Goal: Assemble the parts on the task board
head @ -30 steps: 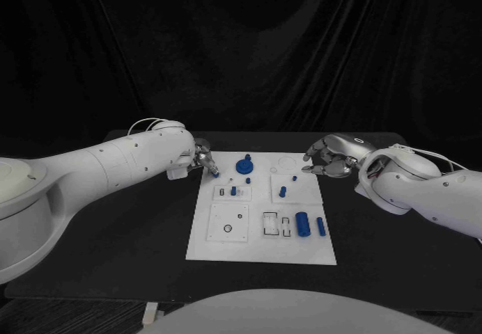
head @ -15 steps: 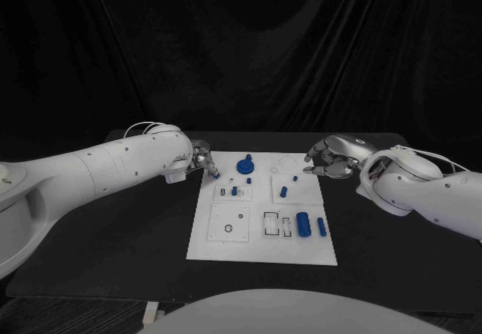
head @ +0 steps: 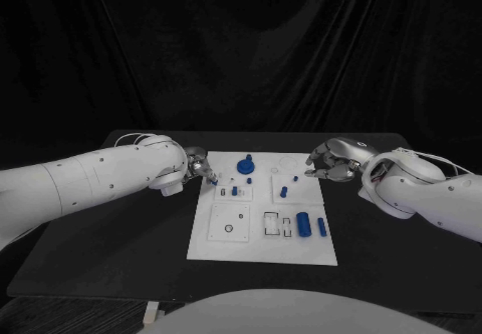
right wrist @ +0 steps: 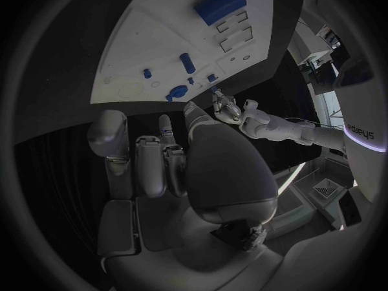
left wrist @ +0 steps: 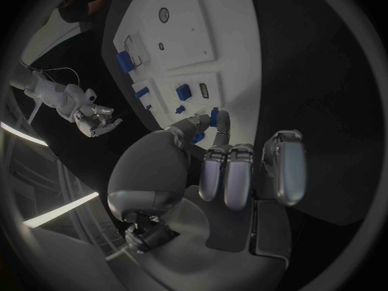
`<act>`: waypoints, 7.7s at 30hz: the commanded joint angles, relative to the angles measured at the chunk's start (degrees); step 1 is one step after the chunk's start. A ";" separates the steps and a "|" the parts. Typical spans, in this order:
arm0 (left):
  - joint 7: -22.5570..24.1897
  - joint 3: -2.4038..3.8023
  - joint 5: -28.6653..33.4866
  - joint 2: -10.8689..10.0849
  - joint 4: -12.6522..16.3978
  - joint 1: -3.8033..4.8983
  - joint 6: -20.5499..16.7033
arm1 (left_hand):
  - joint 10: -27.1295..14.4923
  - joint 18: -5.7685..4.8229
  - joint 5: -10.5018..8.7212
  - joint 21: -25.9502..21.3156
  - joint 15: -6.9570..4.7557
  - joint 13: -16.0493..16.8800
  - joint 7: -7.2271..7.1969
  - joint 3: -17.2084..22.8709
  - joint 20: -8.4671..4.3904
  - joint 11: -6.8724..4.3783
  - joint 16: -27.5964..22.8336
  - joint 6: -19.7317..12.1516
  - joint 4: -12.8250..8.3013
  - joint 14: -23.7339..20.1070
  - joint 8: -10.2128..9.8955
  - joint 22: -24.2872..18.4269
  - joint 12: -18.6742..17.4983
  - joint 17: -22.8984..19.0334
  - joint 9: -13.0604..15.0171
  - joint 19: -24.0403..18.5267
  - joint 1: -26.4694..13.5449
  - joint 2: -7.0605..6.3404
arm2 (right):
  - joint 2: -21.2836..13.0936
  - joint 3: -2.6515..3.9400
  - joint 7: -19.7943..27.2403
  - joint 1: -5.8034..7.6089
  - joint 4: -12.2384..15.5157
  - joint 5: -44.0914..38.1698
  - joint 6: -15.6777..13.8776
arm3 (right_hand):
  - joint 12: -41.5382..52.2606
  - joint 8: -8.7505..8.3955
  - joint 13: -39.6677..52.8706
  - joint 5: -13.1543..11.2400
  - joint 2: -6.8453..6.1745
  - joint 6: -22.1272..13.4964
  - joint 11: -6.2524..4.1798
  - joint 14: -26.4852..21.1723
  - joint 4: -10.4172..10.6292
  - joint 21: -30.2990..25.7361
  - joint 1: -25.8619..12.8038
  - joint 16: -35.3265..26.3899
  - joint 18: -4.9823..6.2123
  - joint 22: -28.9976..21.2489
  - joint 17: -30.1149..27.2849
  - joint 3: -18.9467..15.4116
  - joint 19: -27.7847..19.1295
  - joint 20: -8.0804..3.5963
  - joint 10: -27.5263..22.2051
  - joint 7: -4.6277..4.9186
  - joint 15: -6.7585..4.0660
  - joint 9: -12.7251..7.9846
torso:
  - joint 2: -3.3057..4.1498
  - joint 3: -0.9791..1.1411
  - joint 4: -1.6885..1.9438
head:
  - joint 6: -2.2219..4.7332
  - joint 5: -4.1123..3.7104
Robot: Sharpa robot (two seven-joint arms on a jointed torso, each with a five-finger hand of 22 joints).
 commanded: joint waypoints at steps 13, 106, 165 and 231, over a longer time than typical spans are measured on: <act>-4.79 0.03 -0.95 -2.30 6.70 -0.01 -4.73 | 5.98 0.69 0.17 0.62 -0.92 15.07 -4.18 0.45 -0.75 -0.87 0.15 5.83 0.54 5.95 0.21 11.34 -0.03 15.10 -0.56 0.71 -1.68 -0.09 | -0.19 0.03 -1.81 -0.84 0.22 0.11 0.98 | -0.29 0.07 11.96 0.37 0.58 0.01 0.39 3.19 -0.25 -0.38 -0.02 -0.28 1.11 6.22 3.70 -0.22 -0.39 0.18 3.48 0.32 0.48 -0.08 | 0.01 0.00 0.00 | -0.01 0.40; -2.20 -0.01 -0.98 0.17 4.44 -2.52 -1.13 | 5.98 0.95 0.61 -0.62 -0.87 15.07 -3.84 1.70 -0.86 -0.71 0.15 4.94 0.26 5.95 -0.99 10.94 -0.03 15.10 -1.52 -0.11 -1.20 0.78 | 0.66 0.03 -1.38 -1.10 -0.63 0.13 -0.05 | -0.35 0.13 11.88 0.47 0.54 0.18 0.41 3.19 -0.39 -0.47 0.01 -0.31 1.11 6.22 3.65 -0.29 -0.36 0.19 3.46 0.30 0.48 -0.13 | 0.05 -0.08 -0.20 | -0.01 1.49; -1.79 -0.01 -0.98 1.01 2.70 -2.66 -0.32 | 5.98 1.46 -10.34 -3.18 0.86 15.07 -1.94 -13.76 0.75 1.21 0.15 -2.91 9.59 5.95 -0.92 10.29 -0.03 15.10 0.32 -1.69 -2.53 3.58 | 0.93 0.03 -1.37 -1.35 -0.73 0.14 0.11 | -0.47 0.03 11.71 2.21 0.68 0.17 0.43 3.18 -0.63 -0.85 0.14 -0.42 1.14 6.19 3.49 -0.19 -0.33 0.19 3.38 0.34 0.50 -0.30 | 0.09 -0.09 -0.16 | -0.01 1.49; 1.29 0.06 0.78 -2.70 7.33 2.57 0.87 | 5.98 1.54 7.45 -2.77 0.67 15.07 -1.72 5.15 0.68 1.06 0.15 -2.88 -3.23 5.95 4.64 10.26 -0.03 15.10 2.84 -1.97 1.27 0.26 | 1.42 0.03 -2.26 -1.47 -0.98 0.14 0.78 | -0.58 0.00 11.55 3.21 1.12 0.23 0.46 3.11 -0.73 -1.47 0.32 -0.70 1.23 6.08 3.19 0.12 -0.44 0.20 3.28 0.35 0.52 -0.39 | 0.02 -0.09 -0.37 | -0.01 0.97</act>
